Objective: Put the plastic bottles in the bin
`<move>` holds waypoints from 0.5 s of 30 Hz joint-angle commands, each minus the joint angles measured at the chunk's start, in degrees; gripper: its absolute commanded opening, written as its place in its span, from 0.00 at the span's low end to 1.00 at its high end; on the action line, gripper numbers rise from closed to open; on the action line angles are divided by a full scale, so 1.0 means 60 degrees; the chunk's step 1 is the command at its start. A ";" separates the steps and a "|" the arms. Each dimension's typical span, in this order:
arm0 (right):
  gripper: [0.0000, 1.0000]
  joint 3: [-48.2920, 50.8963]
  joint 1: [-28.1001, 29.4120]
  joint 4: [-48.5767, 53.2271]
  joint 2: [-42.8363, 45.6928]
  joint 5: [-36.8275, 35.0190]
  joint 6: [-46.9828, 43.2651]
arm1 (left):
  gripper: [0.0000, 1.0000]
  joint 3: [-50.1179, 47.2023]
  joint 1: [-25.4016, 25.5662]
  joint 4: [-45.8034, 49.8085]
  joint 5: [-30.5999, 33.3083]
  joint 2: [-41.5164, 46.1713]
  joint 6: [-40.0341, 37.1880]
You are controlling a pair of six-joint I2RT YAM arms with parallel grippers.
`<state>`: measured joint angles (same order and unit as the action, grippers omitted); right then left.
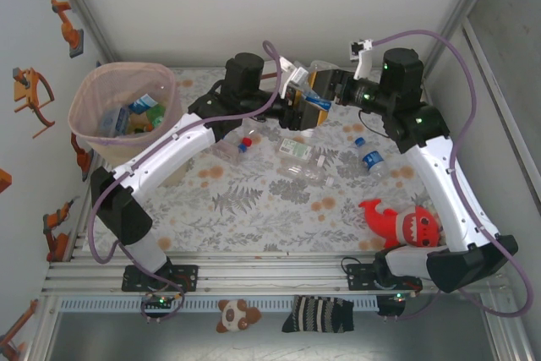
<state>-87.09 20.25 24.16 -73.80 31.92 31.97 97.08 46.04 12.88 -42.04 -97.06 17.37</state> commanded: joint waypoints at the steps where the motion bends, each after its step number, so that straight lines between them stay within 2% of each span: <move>1: 0.54 -0.0162 0.0096 -0.0046 0.0217 -0.0043 -0.0023 | 0.67 0.0285 0.0010 0.0121 -0.0193 0.0032 -0.0261; 4: 0.69 -0.0250 0.0095 0.0101 0.0287 -0.0169 -0.0057 | 0.65 0.0275 -0.0012 0.0167 -0.0182 0.0099 -0.0288; 9: 0.88 -0.0561 0.0096 0.0662 0.0506 -0.0667 -0.0324 | 0.65 0.0316 -0.0098 0.0347 -0.0036 0.0237 -0.0373; 15: 0.92 -0.1007 0.0074 0.1707 0.0886 -0.1762 -0.0960 | 0.64 0.0298 -0.0586 0.0956 0.0423 0.0708 -0.0521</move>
<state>-90.37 20.49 31.14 -70.94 25.61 28.91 97.08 44.16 16.49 -40.84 -96.29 16.10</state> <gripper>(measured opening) 0.914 0.641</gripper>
